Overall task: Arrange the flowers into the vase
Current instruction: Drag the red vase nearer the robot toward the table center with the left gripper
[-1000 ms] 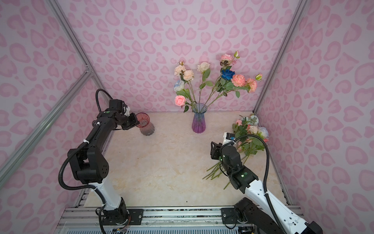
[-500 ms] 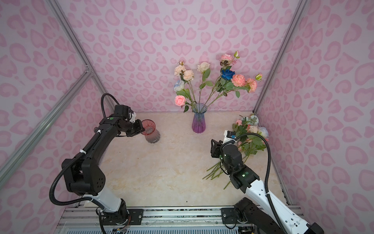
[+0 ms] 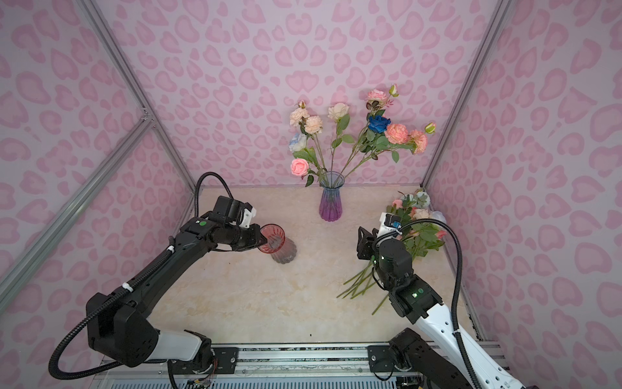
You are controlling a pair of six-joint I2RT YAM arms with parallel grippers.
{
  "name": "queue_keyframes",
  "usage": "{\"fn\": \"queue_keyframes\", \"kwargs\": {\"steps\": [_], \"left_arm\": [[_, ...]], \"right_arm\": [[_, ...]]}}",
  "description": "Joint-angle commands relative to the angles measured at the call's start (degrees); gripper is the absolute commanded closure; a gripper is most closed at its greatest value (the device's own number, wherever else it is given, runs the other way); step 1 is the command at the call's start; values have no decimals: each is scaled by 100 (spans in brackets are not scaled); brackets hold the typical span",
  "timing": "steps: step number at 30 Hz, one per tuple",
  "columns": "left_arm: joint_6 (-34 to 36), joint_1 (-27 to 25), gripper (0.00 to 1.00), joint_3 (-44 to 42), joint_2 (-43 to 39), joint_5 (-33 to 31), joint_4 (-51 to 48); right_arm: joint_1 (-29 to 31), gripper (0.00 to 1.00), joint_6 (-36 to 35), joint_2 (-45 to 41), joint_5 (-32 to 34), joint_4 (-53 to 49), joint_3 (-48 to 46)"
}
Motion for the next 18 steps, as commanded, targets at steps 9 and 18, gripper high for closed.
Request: {"fn": "queue_keyframes", "kwargs": {"steps": [9,18], "left_arm": [[-330,-966,96,333,23,-105,-259],[-664,-1646,97,1207,872,-474,-395]], "right_arm": [[-228,51,-25,-101,-63,-346,67],[-234,51,-68,-175,21,-451,59]]}}
